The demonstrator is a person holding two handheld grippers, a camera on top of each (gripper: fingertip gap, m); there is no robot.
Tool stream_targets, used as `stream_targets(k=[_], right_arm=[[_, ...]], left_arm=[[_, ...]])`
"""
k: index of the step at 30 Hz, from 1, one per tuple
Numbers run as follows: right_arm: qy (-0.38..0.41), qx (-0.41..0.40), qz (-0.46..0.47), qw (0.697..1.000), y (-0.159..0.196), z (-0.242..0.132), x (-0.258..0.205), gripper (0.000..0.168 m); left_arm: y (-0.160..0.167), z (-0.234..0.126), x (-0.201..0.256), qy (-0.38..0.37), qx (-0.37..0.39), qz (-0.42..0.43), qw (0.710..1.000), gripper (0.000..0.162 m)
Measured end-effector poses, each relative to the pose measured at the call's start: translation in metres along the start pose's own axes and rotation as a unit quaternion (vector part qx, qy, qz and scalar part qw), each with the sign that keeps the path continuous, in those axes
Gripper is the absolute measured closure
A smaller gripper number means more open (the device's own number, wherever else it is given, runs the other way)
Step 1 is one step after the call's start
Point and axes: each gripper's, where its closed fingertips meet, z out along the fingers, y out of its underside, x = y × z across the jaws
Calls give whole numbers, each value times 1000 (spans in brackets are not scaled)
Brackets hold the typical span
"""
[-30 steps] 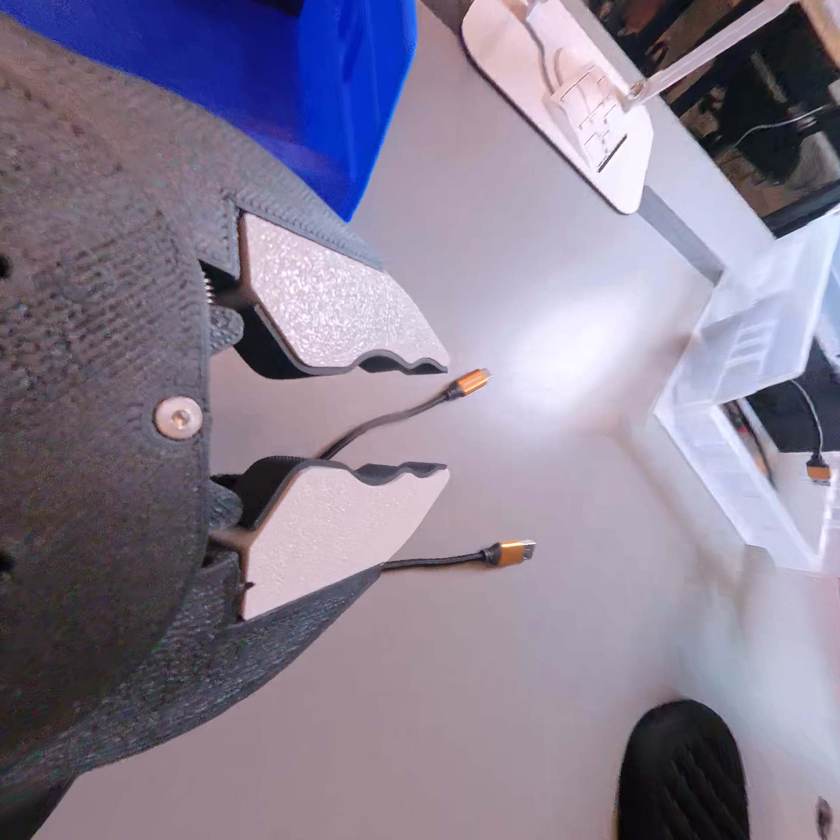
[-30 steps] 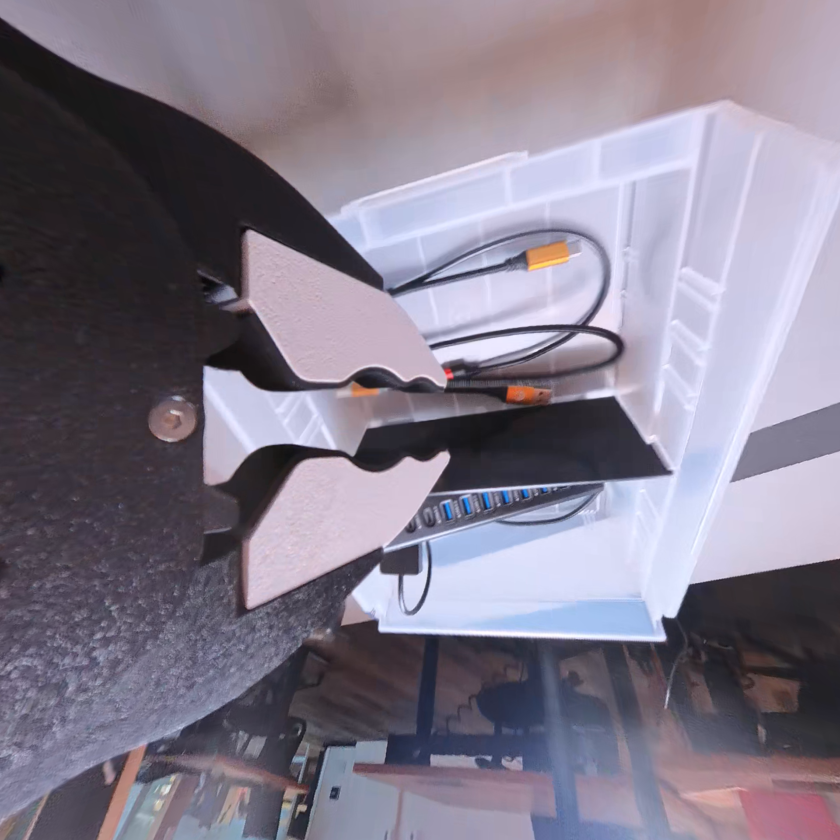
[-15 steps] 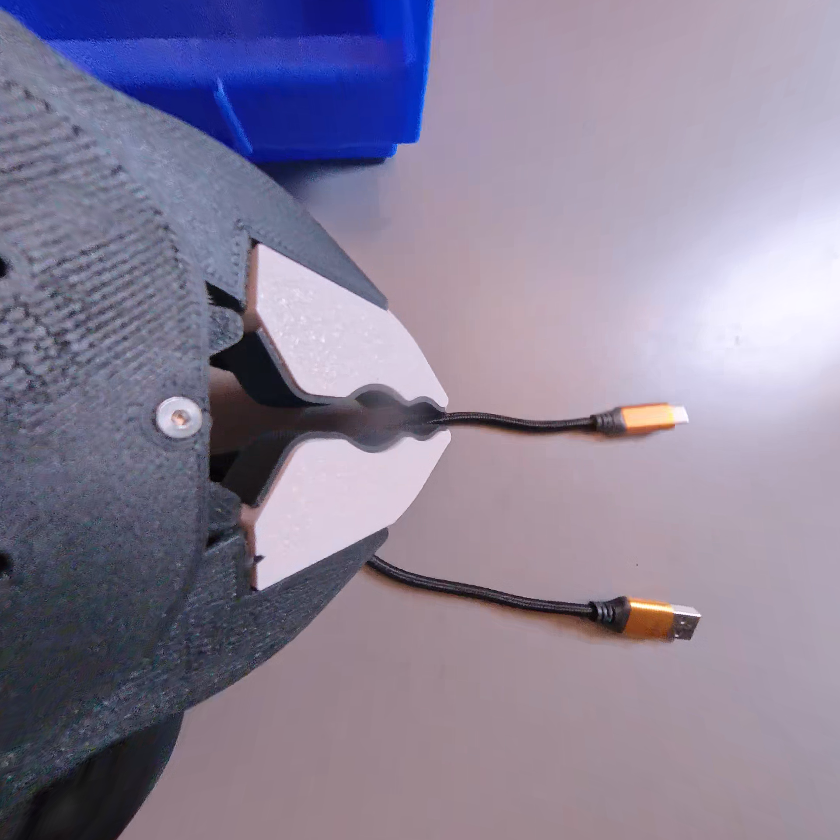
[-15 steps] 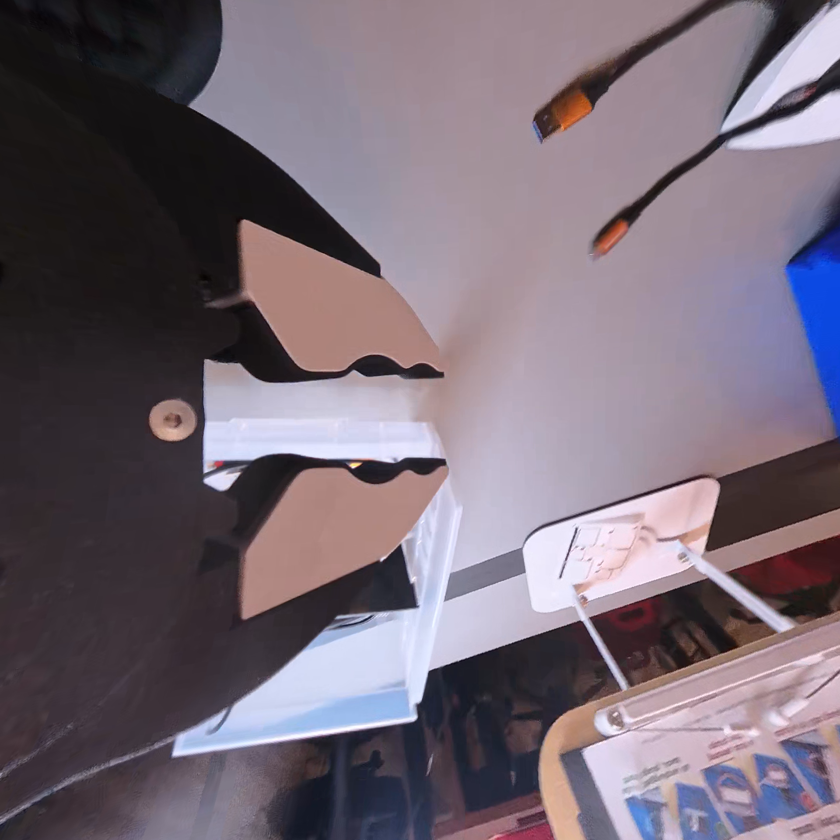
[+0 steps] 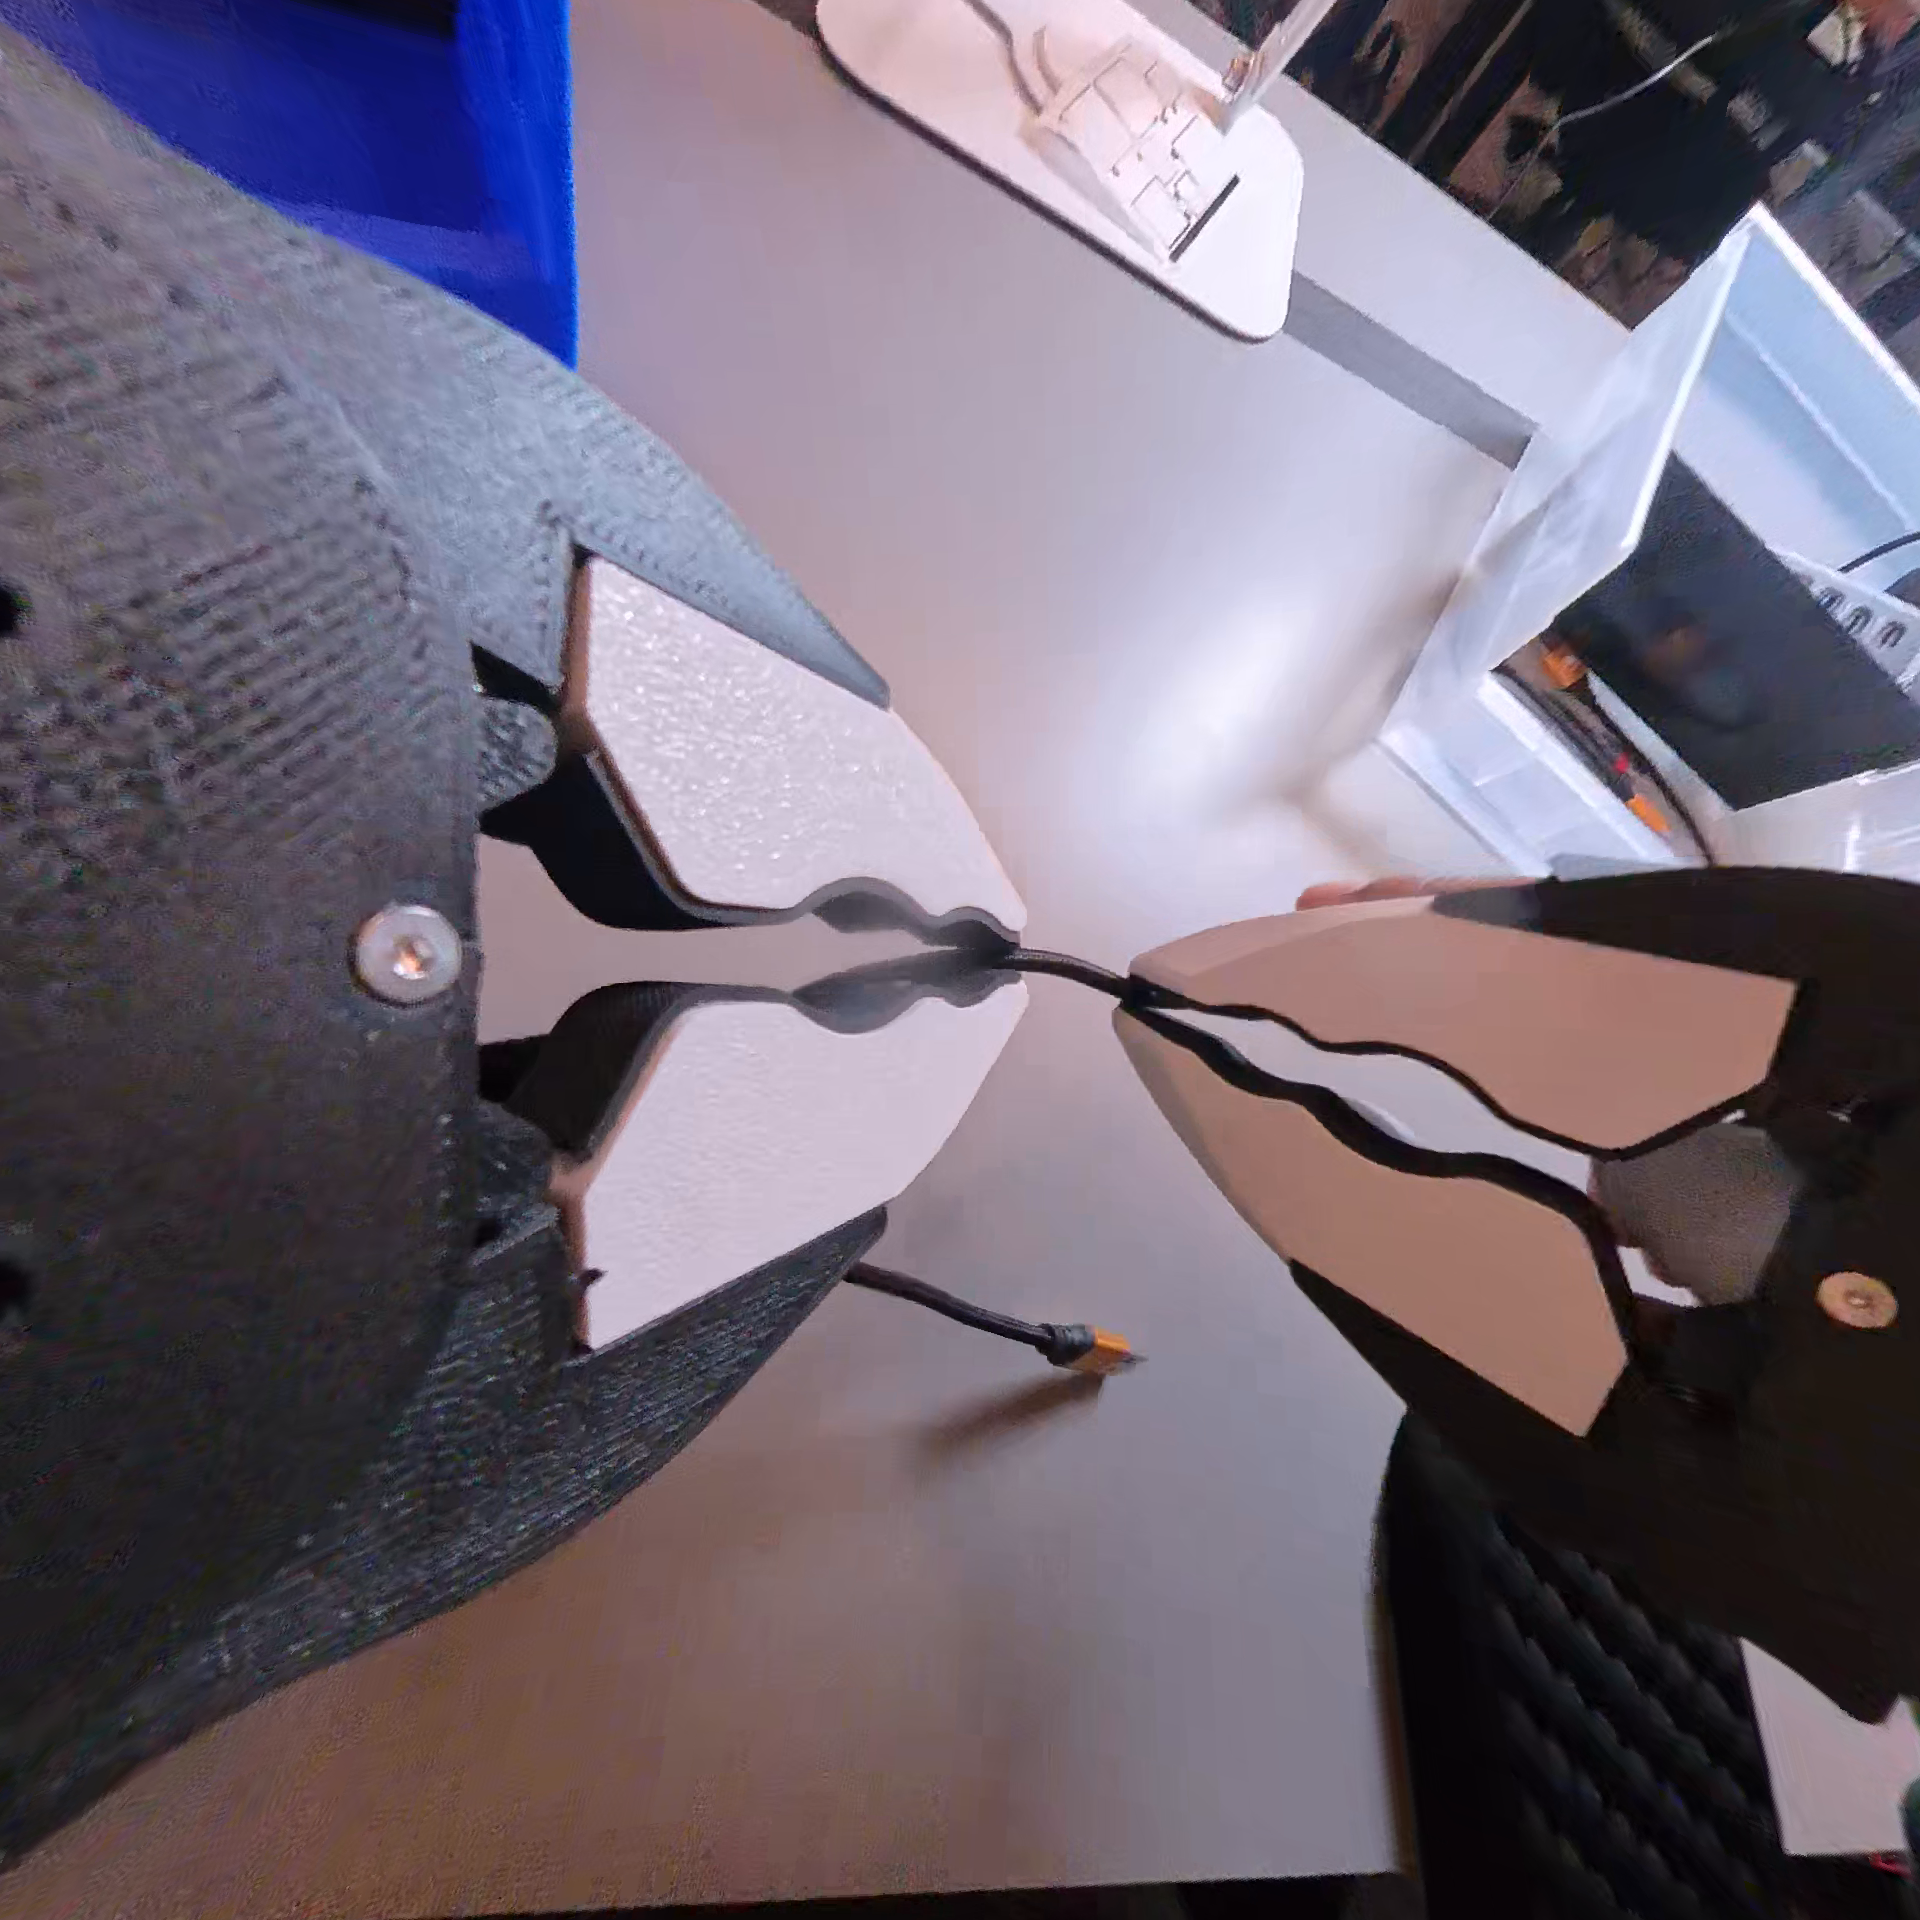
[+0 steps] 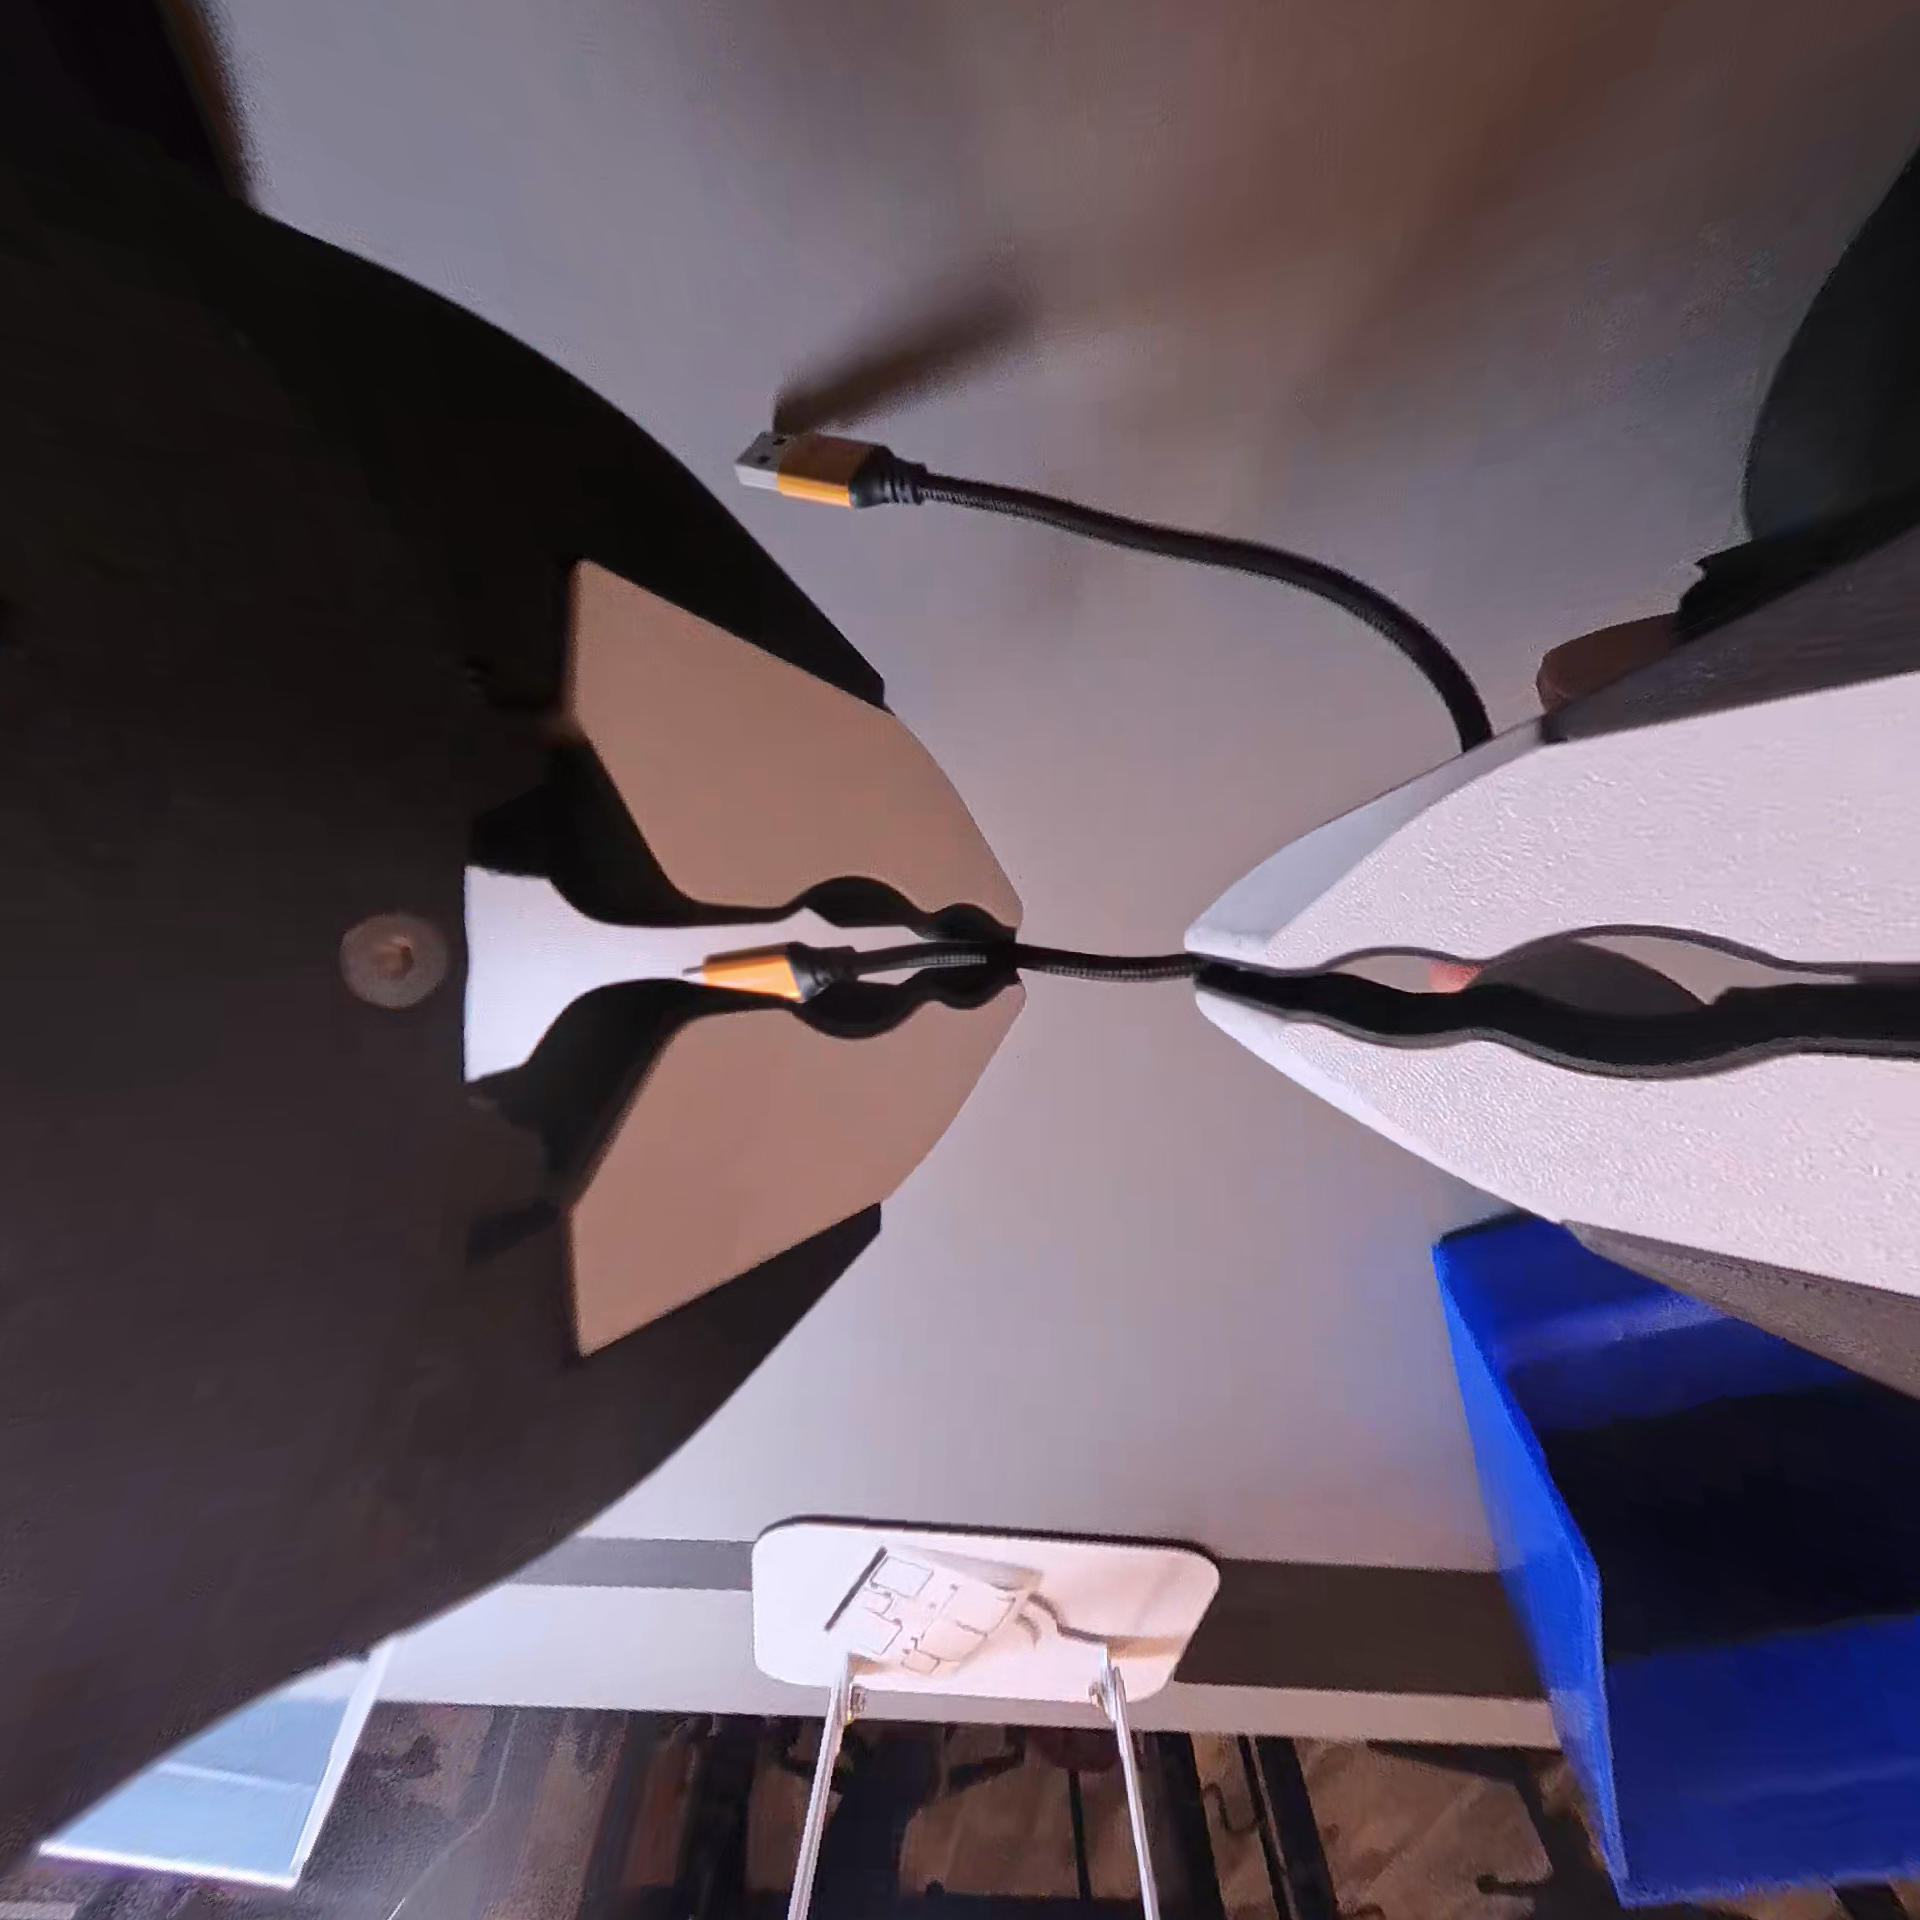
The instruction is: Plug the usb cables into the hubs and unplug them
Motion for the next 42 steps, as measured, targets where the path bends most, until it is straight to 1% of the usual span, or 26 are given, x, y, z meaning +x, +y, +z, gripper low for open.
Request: stream_targets(k=[1, 2, 4, 5, 7, 9, 12, 16, 17, 19, 22, 23, 25, 26, 29, 32, 35, 38, 42], right_arm=[[-5, 9, 13, 1000, -3, -6, 2, 164], [-12, 16, 30, 999, -5, -14, 5, 164], [2, 19, 55, 998, 0, -36, 23, 164], [13, 20, 69, 997, 5, -49, 34, 164], [50, 12, 96, 994, 20, -78, 61, 164], [102, -14, 114, 988, 43, -109, 93, 164], [183, -70, 132, 972, 84, -152, 138, 163], [287, -178, 125, 933, 149, -193, 187, 164], [295, -203, 124, 925, 165, -195, 192, 164], [276, -246, 139, 919, 197, -184, 190, 164], [236, -263, 164, 921, 232, -148, 176, 163], [228, -257, 175, 923, 238, -138, 172, 157], [229, -235, 200, 923, 242, -127, 171, 141], [235, -226, 206, 923, 243, -126, 173, 137], [247, -191, 221, 924, 237, -128, 175, 136], [253, -157, 231, 926, 227, -131, 168, 136], [256, -112, 236, 931, 208, -131, 151, 136], [255, -76, 236, 935, 191, -129, 126, 136], [231, -55, 240, 941, 180, -121, 91, 137]], left_arm=[[-3, -3, -2, 1, 21, -9, 1000, 158], [-6, -6, -5, -2, 44, -20, 999, 153], [-14, -16, -18, -17, 97, -42, 994, 133], [-20, -24, -25, -21, 127, -59, 990, 129], [-27, -39, -38, -30, 176, -85, 980, 127], [-26, -51, -54, -58, 201, -93, 973, 128], [-18, -57, -66, -75, 205, -98, 971, 128], [-12, -56, -67, -74, 200, -99, 972, 128], [-11, -55, -68, -77, 196, -95, 973, 127], [-9, -54, -69, -82, 190, -89, 974, 127], [-6, -53, -70, -85, 186, -90, 975, 126], [-4, -53, -71, -89, 183, -90, 975, 126], [1, -52, -76, -99, 171, -89, 976, 126], [5, -52, -78, -104, 164, -88, 977, 125], [16, -51, -87, -120, 143, -89, 978, 124], [35, -52, -102, -146, 99, -86, 980, 120], [68, -58, -123, -183, 23, -83, 979, 116], [109, -66, -139, -199, -61, -95, 973, 114], [169, -73, -156, -223, -206, -82, 949, 111]])
